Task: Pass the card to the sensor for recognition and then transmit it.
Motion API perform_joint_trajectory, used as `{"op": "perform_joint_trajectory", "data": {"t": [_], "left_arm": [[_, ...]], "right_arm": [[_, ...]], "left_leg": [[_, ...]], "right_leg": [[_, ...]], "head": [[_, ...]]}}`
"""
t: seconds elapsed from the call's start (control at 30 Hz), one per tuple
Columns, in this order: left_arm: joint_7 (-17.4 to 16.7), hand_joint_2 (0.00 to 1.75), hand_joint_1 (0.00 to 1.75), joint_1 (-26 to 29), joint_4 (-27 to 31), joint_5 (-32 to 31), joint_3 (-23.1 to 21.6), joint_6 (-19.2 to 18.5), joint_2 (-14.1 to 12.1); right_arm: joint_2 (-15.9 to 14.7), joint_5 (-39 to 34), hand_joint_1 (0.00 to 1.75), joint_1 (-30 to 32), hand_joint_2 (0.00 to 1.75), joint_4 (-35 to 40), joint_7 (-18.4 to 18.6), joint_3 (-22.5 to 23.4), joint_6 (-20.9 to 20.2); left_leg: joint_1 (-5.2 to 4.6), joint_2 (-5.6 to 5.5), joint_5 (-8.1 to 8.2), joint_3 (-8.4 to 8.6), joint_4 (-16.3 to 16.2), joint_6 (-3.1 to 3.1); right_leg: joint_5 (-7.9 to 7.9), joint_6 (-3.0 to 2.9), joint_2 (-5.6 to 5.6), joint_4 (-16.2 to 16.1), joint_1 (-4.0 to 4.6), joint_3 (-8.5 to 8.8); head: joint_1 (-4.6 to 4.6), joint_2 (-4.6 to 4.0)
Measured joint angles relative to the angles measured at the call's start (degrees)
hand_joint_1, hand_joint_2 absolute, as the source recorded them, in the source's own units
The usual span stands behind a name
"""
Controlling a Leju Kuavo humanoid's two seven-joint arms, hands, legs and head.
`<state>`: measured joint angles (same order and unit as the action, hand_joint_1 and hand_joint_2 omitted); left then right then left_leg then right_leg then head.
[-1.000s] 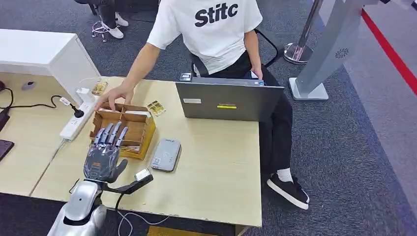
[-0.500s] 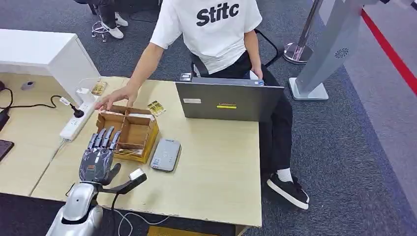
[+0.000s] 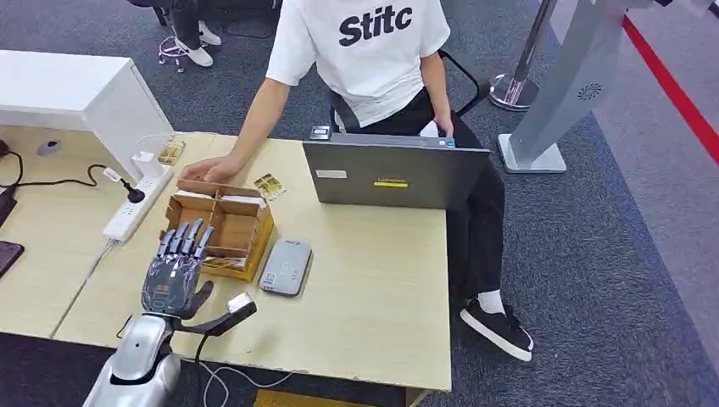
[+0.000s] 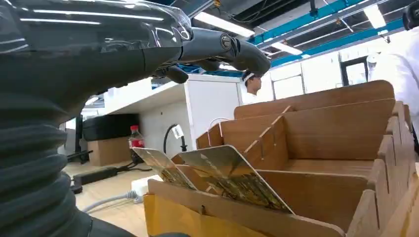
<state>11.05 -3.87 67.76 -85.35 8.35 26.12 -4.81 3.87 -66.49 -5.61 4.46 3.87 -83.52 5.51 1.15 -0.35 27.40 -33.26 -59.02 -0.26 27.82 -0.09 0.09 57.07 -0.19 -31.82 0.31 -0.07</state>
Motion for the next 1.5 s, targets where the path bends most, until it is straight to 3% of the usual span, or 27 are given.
{"op": "perform_joint_trajectory", "data": {"t": [0.03, 0.17, 0.4, 0.47, 0.6, 0.7, 0.8, 1.17, 1.27, 1.37, 1.5], "left_arm": [[0.4, 1.75, 1.75, 0.0, 0.0, 0.2, 0.0, -0.1, 0.0], [2.3, 1.75, 1.75, 0.0, -0.4, 1.6, 0.0, -0.9, 0.1], [2.4, 1.75, 1.75, 0.0, -1.0, 2.5, 0.0, -1.4, 0.1], [2.4, 1.75, 1.75, 0.0, -1.0, 2.6, 0.0, -0.5, 0.1], [3.2, 1.75, 1.75, -0.1, -0.5, 3.2, 0.0, 4.7, 0.3], [3.0, 1.75, 1.75, -0.1, 2.7, 3.7, 0.0, 6.8, 1.0], [2.1, 1.75, 1.75, -0.5, 6.6, 4.1, 0.0, 6.6, 2.0], [2.0, 1.75, 1.75, -0.6, 6.9, 4.1, 0.1, 6.5, 2.0], [1.7, 1.75, 1.75, -0.9, 8.7, 4.3, 0.1, 6.1, 2.5], [1.3, 1.75, 1.75, -1.7, 14.5, 5.7, 0.7, 6.0, 4.3], [0.1, 1.75, 1.75, -5.7, 23.3, 7.0, 1.4, 0.9, 7.0]], "right_arm": [[0.0, 0.0, 0.0, 0.0, 1.75, 0.0, 0.0, 0.0, 0.0], [0.0, 0.0, 0.0, 0.0, 1.75, 0.0, 0.0, 0.0, 0.0], [0.0, 0.0, 0.0, 0.0, 1.75, 0.0, -0.1, 0.0, 0.0], [0.0, 0.0, 0.0, 0.0, 1.75, 0.0, -0.2, 0.0, 0.0], [0.0, -0.1, 0.0, 0.0, 1.75, 0.0, -0.2, 0.0, 0.0], [0.0, -0.2, 0.0, 0.0, 1.75, 0.0, -0.2, 0.0, 0.2], [0.0, -0.3, 0.0, 0.0, 1.75, 0.0, -0.2, 0.0, 0.2], [0.0, -0.3, 0.0, 0.0, 1.75, 0.0, -0.2, 0.0, 0.2], [0.0, -0.4, 0.0, 0.0, 1.75, 0.0, -0.2, 0.0, 0.2], [0.0, -0.5, 0.0, 0.1, 1.75, 0.0, -0.2, 0.0, 0.2], [0.0, -0.4, 0.0, 0.0, 1.75, 0.0, 0.0, 0.0, 0.2]], "left_leg": [[0.0, 0.0, 0.0, 0.0, 0.0, 0.0], [0.0, 0.0, 0.0, 0.0, 0.0, 0.0], [0.0, 0.0, 0.0, -0.01, 0.0, 0.0], [0.0, 0.0, 0.0, -0.01, 0.0, 0.0], [0.0, 0.01, 0.0, -0.01, 0.0, 0.0], [0.0, 0.0, 0.0, -0.02, 0.0, 0.0], [0.0, 0.0, 0.0, -0.04, 0.0, 0.0], [0.0, 0.0, 0.0, -0.04, 0.0, 0.0], [0.0, 0.0, 0.0, -0.04, 0.0, 0.0], [0.01, 0.0, -0.01, -0.04, 0.0, -0.02], [0.0, -0.01, -0.02, -0.04, 0.0, -0.02]], "right_leg": [[0.0, 0.0, 0.0, 0.0, 0.0, 0.0], [0.0, 0.0, 0.0, 0.0, 0.0, -0.01], [0.0, 0.0, 0.0, 0.0, 0.0, -0.01], [0.0, 0.0, 0.0, 0.0, 0.0, -0.01], [0.0, 0.0, 0.01, 0.0, 0.0, -0.03], [0.0, 0.0, 0.0, 0.0, 0.0, -0.04], [0.0, 0.0, 0.0, 0.0, 0.0, -0.03], [0.0, 0.0, 0.0, 0.0, 0.0, -0.03], [0.0, 0.01, 0.0, 0.0, 0.0, -0.02], [-0.01, 0.0, 0.0, 0.0, 0.0, -0.06], [-0.02, 0.0, -0.01, 0.0, 0.0, -0.03]], "head": [[0.0, 0.0], [0.0, 0.0], [0.02, 0.0], [0.0, 0.0], [0.0, 0.0], [0.02, 0.0], [0.02, 0.0], [0.02, 0.0], [0.02, 0.0], [0.0, 0.0], [0.02, 0.0]]}}
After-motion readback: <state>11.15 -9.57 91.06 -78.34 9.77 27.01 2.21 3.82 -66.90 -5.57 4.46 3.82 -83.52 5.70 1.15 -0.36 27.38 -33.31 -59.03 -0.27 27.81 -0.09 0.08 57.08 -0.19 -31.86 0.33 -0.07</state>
